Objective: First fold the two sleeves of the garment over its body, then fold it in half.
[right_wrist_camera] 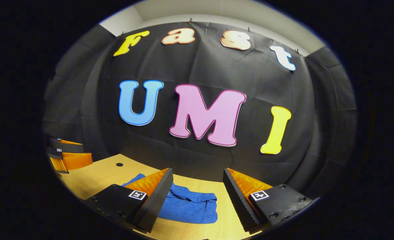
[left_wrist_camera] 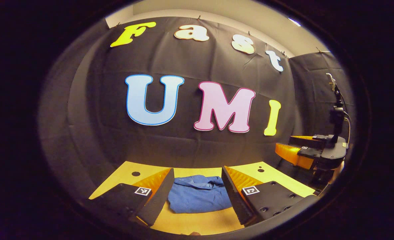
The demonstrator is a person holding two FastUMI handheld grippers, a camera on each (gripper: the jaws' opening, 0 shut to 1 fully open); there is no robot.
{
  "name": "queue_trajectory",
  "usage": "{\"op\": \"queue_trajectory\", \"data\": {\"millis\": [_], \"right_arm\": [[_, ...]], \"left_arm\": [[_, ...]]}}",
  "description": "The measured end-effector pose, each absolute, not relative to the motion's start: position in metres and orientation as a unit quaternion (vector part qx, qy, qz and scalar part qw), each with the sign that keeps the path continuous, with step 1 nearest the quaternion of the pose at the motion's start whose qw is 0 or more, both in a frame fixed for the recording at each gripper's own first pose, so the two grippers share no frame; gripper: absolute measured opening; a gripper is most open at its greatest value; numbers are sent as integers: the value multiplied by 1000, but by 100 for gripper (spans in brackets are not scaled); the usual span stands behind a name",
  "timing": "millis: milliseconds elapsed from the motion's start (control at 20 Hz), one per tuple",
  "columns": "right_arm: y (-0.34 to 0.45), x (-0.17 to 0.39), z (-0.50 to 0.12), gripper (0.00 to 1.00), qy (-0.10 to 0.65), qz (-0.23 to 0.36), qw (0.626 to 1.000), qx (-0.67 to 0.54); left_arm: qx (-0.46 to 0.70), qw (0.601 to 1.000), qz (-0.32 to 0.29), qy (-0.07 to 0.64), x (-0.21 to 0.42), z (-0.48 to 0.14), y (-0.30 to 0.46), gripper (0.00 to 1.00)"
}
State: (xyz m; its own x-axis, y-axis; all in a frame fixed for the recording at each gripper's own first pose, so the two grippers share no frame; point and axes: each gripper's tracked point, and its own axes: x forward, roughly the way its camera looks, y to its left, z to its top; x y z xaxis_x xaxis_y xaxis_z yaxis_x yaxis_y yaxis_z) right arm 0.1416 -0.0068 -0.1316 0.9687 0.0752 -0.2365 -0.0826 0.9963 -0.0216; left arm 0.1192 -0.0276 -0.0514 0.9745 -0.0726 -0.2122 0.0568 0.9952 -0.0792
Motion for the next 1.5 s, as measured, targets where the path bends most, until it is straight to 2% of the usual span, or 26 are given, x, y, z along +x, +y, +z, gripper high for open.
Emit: {"op": "queue_trajectory", "data": {"millis": [300, 350, 550, 650, 900, 950, 1000, 1250, 1300, 1350, 1500], "right_arm": [[37, 57, -106, 96, 133, 67, 989, -7], [45, 47, -100, 93, 127, 73, 989, 2], [51, 7, -83, 96, 96, 61, 992, 47], [45, -7, -80, 96, 82, 43, 994, 64], [33, -12, -53, 96, 28, 15, 998, 46], [33, -11, -52, 92, 26, 12, 999, 44], [39, -12, -50, 96, 25, 16, 998, 49], [44, -16, -40, 96, 9, 15, 999, 43], [42, -16, -38, 93, 5, 13, 999, 38], [43, -17, -38, 96, 2, 13, 999, 37], [44, -20, -39, 96, 5, 9, 999, 42]], "left_arm": [[-5, 999, 7, 39, 31, -9, -18, 81], [-6, 999, 11, 29, 18, -7, -20, 81], [-36, 999, -24, 9, -20, -14, -40, 82], [-34, 999, -18, -14, -28, -13, -32, 82], [-34, 998, -2, -50, -39, -1, -23, 82], [-33, 998, 1, -53, -37, 1, -22, 81], [-36, 998, -3, -54, -37, 1, -24, 81], [-28, 998, -2, -61, -39, 3, -16, 80], [-28, 998, -6, -62, -39, 3, -16, 80], [-29, 998, -12, -62, -39, 3, -19, 81], [-22, 998, -16, -49, -39, 3, -16, 81]]}}
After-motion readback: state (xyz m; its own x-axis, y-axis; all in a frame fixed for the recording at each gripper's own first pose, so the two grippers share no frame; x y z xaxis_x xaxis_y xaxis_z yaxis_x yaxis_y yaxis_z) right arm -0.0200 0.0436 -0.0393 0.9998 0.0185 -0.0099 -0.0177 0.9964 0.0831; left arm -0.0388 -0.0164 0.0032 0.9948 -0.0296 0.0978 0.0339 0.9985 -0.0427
